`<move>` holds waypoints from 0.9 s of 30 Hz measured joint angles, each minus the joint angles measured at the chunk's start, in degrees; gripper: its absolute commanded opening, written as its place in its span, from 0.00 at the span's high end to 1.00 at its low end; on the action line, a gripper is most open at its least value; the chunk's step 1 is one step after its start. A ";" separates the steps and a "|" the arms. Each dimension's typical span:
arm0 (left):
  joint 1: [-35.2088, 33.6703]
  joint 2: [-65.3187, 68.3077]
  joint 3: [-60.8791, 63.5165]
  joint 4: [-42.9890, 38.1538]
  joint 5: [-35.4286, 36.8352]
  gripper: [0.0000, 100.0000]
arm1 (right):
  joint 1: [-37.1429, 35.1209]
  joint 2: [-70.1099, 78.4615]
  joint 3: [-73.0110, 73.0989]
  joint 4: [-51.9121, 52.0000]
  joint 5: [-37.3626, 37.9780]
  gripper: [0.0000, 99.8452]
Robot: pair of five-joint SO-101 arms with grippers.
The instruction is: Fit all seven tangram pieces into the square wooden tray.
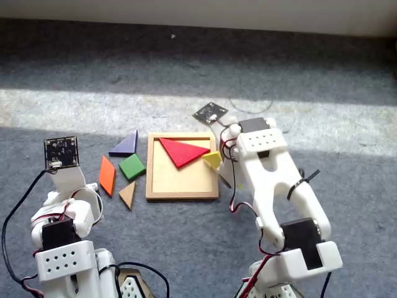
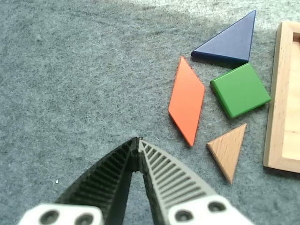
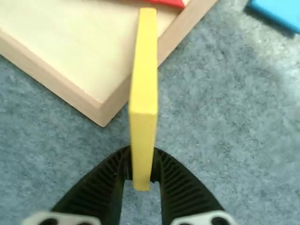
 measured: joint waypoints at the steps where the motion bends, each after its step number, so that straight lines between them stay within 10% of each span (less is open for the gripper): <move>1: 0.00 0.00 0.00 0.00 0.00 0.99 | 0.09 1.58 -0.97 0.00 0.26 0.99; 27: 0.00 0.00 0.00 0.00 0.00 0.99 | -0.70 9.23 -14.07 2.73 -2.37 0.91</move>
